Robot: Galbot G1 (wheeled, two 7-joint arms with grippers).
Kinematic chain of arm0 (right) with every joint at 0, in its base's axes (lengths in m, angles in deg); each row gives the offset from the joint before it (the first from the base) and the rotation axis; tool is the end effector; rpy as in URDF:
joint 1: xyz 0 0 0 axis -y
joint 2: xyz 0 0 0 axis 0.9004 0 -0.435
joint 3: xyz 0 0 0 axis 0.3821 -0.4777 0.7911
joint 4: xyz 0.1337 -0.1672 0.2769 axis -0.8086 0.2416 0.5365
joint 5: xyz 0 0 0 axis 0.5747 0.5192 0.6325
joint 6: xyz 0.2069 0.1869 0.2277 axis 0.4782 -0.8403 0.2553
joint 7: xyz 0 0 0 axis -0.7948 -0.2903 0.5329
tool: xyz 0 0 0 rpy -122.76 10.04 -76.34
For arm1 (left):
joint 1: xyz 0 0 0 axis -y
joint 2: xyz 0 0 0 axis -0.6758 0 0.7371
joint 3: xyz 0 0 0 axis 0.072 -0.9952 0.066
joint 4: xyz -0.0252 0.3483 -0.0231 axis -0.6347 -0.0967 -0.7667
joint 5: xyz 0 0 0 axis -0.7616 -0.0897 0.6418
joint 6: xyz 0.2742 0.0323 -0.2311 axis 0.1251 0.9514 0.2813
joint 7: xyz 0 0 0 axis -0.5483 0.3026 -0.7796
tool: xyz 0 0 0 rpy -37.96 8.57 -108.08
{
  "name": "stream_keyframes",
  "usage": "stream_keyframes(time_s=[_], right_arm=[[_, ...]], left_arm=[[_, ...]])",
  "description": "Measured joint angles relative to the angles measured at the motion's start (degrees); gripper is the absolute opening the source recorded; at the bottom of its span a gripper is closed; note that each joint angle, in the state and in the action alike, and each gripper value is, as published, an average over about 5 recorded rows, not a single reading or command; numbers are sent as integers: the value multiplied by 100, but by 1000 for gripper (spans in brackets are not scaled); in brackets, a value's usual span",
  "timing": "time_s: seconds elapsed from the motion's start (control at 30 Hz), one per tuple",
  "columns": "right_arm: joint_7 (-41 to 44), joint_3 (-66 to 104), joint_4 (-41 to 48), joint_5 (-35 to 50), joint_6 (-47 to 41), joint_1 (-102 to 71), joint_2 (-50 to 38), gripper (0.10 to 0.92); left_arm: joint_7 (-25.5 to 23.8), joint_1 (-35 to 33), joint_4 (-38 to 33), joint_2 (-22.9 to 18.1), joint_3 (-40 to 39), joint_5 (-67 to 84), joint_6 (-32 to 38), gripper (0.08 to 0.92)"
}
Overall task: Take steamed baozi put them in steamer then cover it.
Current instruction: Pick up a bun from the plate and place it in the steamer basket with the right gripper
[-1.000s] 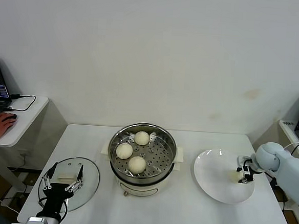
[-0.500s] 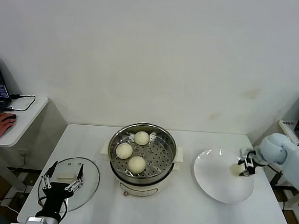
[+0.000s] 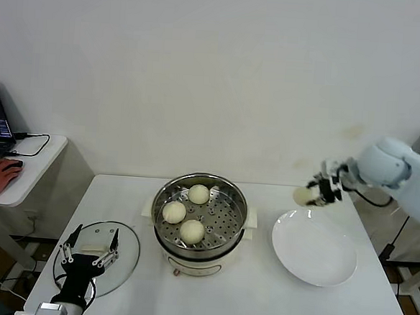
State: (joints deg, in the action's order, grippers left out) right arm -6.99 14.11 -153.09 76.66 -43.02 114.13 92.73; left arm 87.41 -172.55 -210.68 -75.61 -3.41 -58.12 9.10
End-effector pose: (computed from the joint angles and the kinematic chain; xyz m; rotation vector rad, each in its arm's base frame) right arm 0.4845 -0.1058 -0.0257 1.1267 -1.6987 1.4517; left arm 0.1435 0.0702 -0.2859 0.0478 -3.1104 -0.2544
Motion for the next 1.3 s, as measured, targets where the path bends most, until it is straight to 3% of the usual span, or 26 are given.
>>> stream_keyframes(time_s=[0.3,0.53,1.3], right_arm=[[-517,-554,-96,1249,-712,743,1101,501],[-874,-771,23,1714,-1054,695,1882,501],[-1230,-1021,591,1481,-1391,-207,2895,526]], left_arm=[[7,-37,-38,-48,18,2,6,823],[12,-25,-23,-72,46,0,6,823],[15,63,89,-88,44,38,18,823]])
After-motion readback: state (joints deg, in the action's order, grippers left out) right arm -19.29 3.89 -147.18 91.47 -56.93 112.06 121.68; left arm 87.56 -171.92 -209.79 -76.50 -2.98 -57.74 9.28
